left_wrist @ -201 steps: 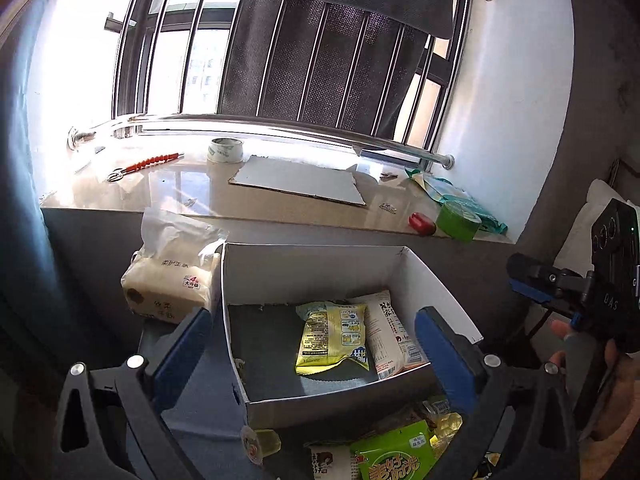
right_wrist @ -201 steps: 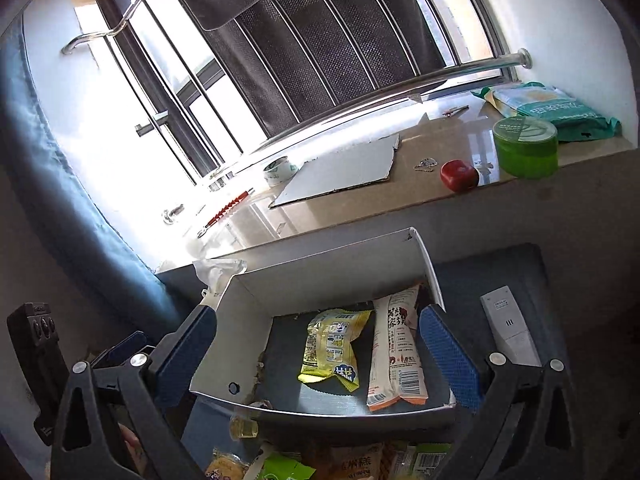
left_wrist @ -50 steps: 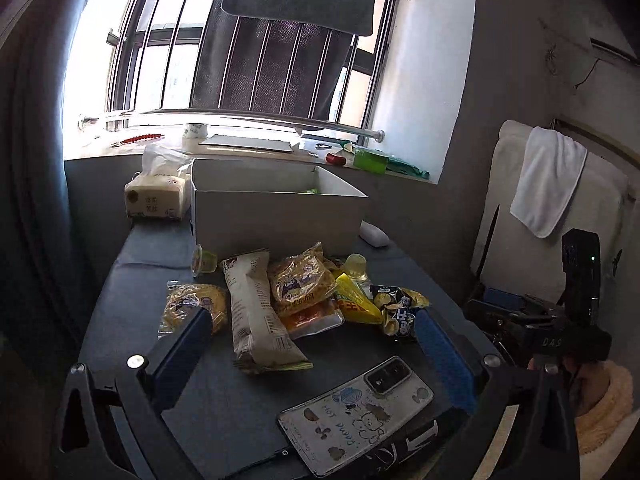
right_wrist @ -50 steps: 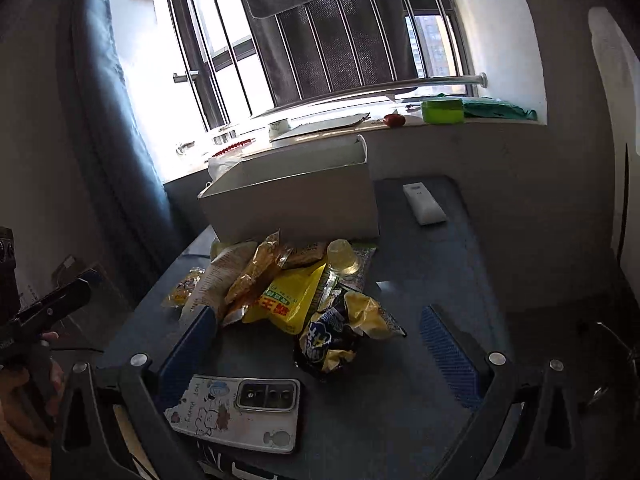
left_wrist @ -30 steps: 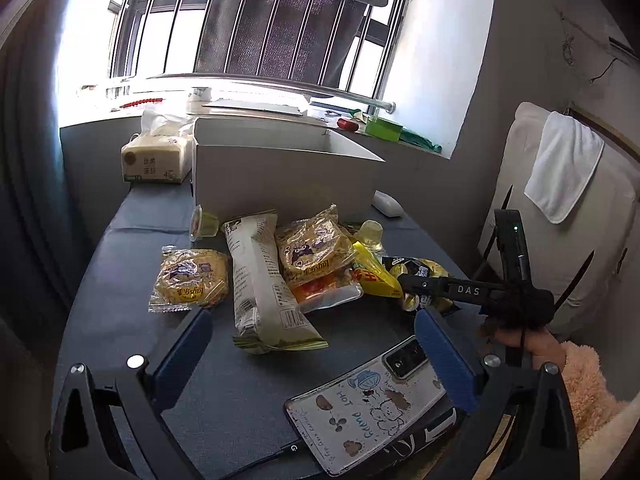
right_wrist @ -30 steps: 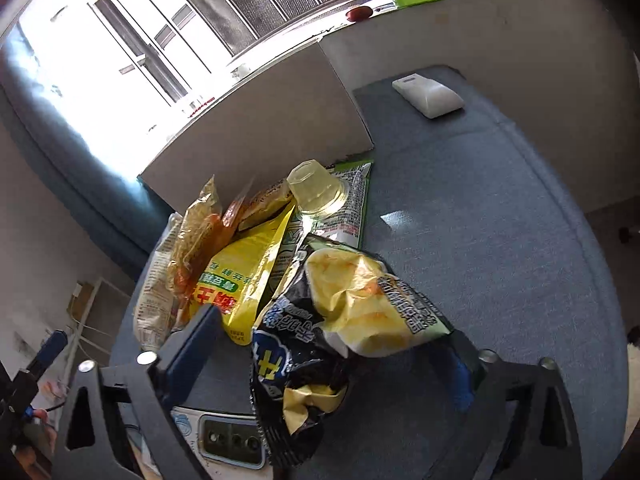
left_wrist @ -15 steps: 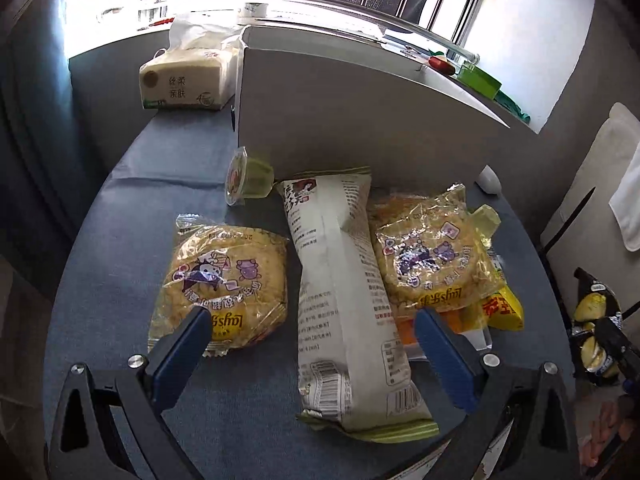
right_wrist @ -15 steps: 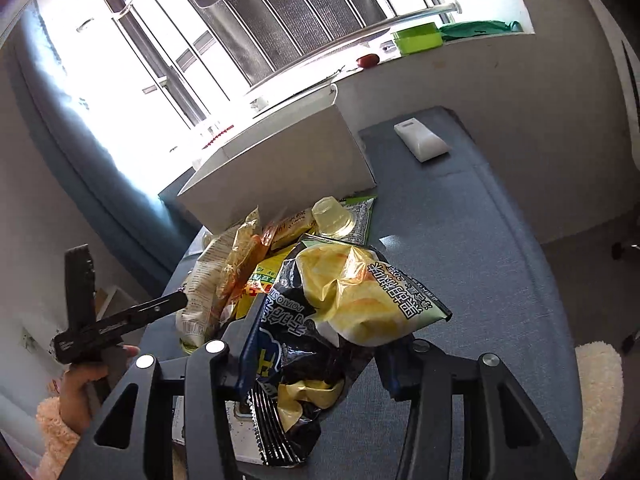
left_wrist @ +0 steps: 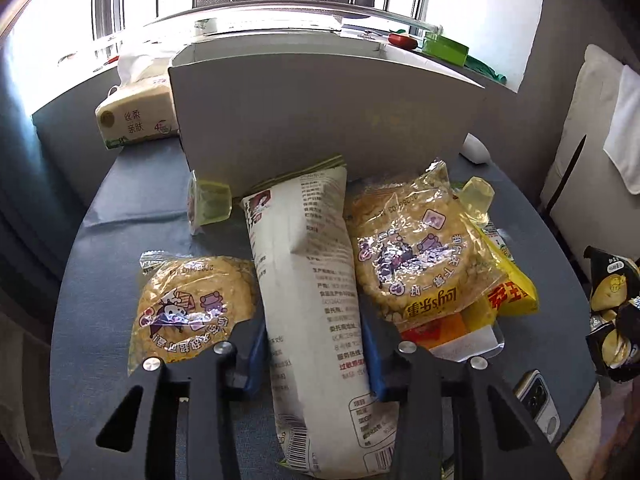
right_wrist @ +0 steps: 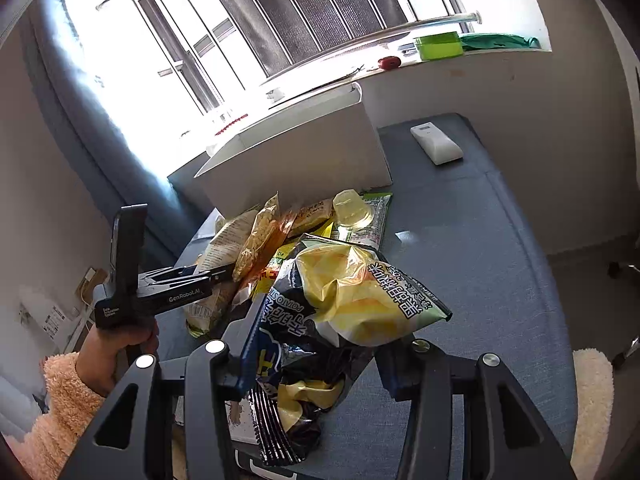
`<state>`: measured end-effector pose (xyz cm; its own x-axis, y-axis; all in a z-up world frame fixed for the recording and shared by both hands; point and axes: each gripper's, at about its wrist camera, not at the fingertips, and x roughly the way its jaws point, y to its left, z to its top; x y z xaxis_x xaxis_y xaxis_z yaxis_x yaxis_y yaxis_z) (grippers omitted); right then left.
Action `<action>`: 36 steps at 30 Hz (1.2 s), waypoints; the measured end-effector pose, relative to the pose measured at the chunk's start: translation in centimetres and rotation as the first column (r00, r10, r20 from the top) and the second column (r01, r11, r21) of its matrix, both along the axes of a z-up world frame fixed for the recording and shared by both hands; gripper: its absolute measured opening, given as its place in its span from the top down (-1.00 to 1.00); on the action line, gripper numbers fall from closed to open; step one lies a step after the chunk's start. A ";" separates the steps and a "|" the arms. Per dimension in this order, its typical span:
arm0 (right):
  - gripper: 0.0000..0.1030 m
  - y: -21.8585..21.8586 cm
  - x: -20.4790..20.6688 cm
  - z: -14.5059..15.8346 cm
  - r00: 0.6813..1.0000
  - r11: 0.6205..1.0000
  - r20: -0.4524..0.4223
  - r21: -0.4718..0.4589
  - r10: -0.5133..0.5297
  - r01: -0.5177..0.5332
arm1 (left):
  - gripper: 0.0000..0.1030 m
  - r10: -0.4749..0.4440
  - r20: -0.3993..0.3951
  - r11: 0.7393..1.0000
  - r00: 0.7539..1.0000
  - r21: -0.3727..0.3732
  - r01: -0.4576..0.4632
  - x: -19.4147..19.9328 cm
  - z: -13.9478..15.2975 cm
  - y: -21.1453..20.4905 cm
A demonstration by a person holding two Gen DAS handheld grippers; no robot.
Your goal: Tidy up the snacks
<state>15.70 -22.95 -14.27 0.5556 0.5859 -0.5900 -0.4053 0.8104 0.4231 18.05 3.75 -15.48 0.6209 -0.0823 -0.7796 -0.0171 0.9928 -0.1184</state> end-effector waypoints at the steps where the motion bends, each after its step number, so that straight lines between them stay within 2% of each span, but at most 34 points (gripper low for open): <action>1: -0.01 0.0 0.0 0.0 1.000 1.000 0.000 0.002 0.002 -0.002 | 0.15 0.007 0.018 1.000 1.000 -0.017 -0.007 -0.7 0.4 0.3; 4: -0.01 0.1 0.4 0.2 1.000 1.000 0.003 0.007 0.002 -0.002 | 0.15 0.023 0.089 0.998 0.996 -0.059 -0.017 -2.5 2.4 1.3; 8: -0.01 0.8 1.6 1.0 1.000 0.999 0.010 0.031 0.016 -0.016 | 0.15 0.030 0.200 0.997 0.979 -0.071 -0.016 -4.1 6.0 2.4; 12: -0.01 2.5 4.3 3.3 0.997 0.998 0.053 0.046 0.047 -0.050 | 0.15 0.021 0.281 0.996 0.960 -0.091 0.005 -3.1 9.7 3.5; 15: -0.01 4.6 7.7 5.6 0.993 0.996 0.088 0.053 0.074 -0.079 | 0.15 0.019 0.323 0.996 0.946 -0.089 0.010 -0.2 12.2 4.0; 18: -0.01 6.6 12.6 7.5 0.996 0.995 0.064 0.072 0.058 -0.063 | 0.15 0.023 0.338 0.993 0.941 -0.121 0.019 3.9 14.1 4.8; 20: -0.02 7.9 15.9 8.8 0.997 0.995 0.061 0.080 0.056 -0.060 | 0.15 0.031 0.339 0.995 0.940 -0.103 0.005 7.1 15.0 5.2; 23: -0.02 10.0 20.4 10.3 0.997 0.998 0.073 0.050 0.040 -0.044 | 0.15 0.052 0.303 0.995 0.952 -0.092 -0.026 11.9 15.3 6.2; 27: -0.02 11.9 25.0 10.5 0.999 0.999 0.028 0.027 0.040 -0.041 | 0.12 0.072 0.264 0.995 0.962 -0.082 -0.052 16.2 14.4 6.7; 28: -0.06 12.3 26.0 10.3 0.999 0.999 0.016 0.020 0.035 -0.036 | 0.04 0.074 0.250 0.996 0.966 -0.068 -0.058 16.9 14.1 6.6; 29: -0.08 12.5 26.7 10.1 0.999 0.999 0.007 0.015 0.033 -0.033 | -0.46 0.083 0.229 0.996 0.970 -0.061 -0.071 17.5 13.8 6.8; 30: -0.28 12.7 27.5 9.9 1.000 1.000 -0.004 0.007 0.022 -0.022 | -0.99 0.085 0.203 0.995 0.975 -0.060 -0.075 17.8 13.4 6.9; 31: -0.79 12.5 27.9 9.7 1.000 1.000 -0.006 0.012 0.007 -0.007 | -1.00 0.084 0.201 0.996 0.976 -0.059 -0.074 17.8 13.2 6.8; 32: -1.00 12.2 28.0 9.6 1.000 0.999 0.001 0.035 -0.006 0.006 | -1.00 0.084 0.202 0.996 0.976 -0.051 -0.075 17.6 13.2 6.7; 36: -1.00 10.8 27.8 9.2 0.999 0.996 -0.014 0.085 -0.030 0.031 | -1.00 0.070 0.224 0.998 0.972 -0.007 -0.070 15.9 13.3 6.2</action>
<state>43.45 -12.18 -5.04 0.5664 0.6174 -0.5459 -0.3752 0.7830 0.4961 34.00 10.00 -2.16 0.7840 -0.0319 -0.6200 -0.0594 0.9902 -0.1261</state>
